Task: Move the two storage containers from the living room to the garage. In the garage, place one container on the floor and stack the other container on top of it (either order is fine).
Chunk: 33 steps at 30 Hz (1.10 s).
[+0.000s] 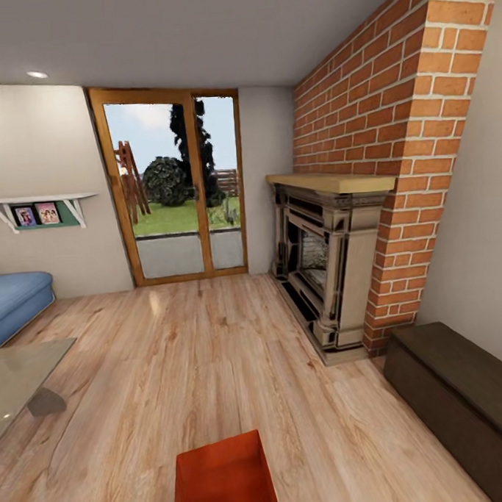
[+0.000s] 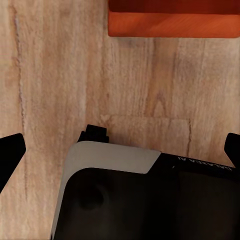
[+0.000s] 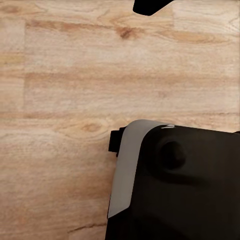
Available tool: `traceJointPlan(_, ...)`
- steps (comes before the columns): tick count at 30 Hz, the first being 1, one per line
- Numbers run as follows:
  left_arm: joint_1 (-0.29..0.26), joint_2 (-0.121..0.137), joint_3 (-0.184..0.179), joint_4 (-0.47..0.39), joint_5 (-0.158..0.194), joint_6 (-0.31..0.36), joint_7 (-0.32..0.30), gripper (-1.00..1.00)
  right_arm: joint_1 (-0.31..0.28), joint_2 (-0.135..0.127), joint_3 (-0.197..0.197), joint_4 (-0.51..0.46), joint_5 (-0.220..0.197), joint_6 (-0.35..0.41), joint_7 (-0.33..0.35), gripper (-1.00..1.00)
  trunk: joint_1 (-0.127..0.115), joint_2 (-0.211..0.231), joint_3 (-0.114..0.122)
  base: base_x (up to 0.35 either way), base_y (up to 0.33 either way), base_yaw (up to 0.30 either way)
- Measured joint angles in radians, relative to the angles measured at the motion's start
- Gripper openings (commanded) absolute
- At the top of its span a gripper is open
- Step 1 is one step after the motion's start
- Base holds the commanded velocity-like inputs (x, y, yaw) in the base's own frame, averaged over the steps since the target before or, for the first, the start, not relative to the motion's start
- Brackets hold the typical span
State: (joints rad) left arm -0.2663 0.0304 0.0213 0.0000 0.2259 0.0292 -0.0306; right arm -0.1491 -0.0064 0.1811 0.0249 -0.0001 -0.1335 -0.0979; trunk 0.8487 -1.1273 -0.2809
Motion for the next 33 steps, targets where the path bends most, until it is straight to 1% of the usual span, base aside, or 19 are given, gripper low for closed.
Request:
traceJointPlan(5,0.000,0.000,0.000,0.000,0.000,0.000,0.000,1.00,0.000,0.001,0.000,0.000,0.000,-0.001,0.000,1.00,0.000,0.000,0.000,0.001,0.000,0.019)
traceJointPlan(8,0.000,0.000,0.000,0.000,0.000,0.000,0.000,1.00,0.000,0.001,0.000,0.000,0.000,-0.001,0.000,1.00,0.000,0.000,0.000,0.000,0.000,0.170)
traceJointPlan(30,0.000,-0.001,0.000,0.000,0.000,0.000,0.000,1.00,0.000,0.000,0.000,0.000,-0.001,-0.001,0.000,1.00,0.000,0.000,0.000,0.000,0.000,0.261)
traceJointPlan(33,0.000,-0.001,0.000,0.000,0.000,0.000,0.000,1.00,0.000,0.000,0.000,0.000,0.000,-0.001,0.000,1.00,0.000,0.000,0.000,0.000,0.000,0.168)
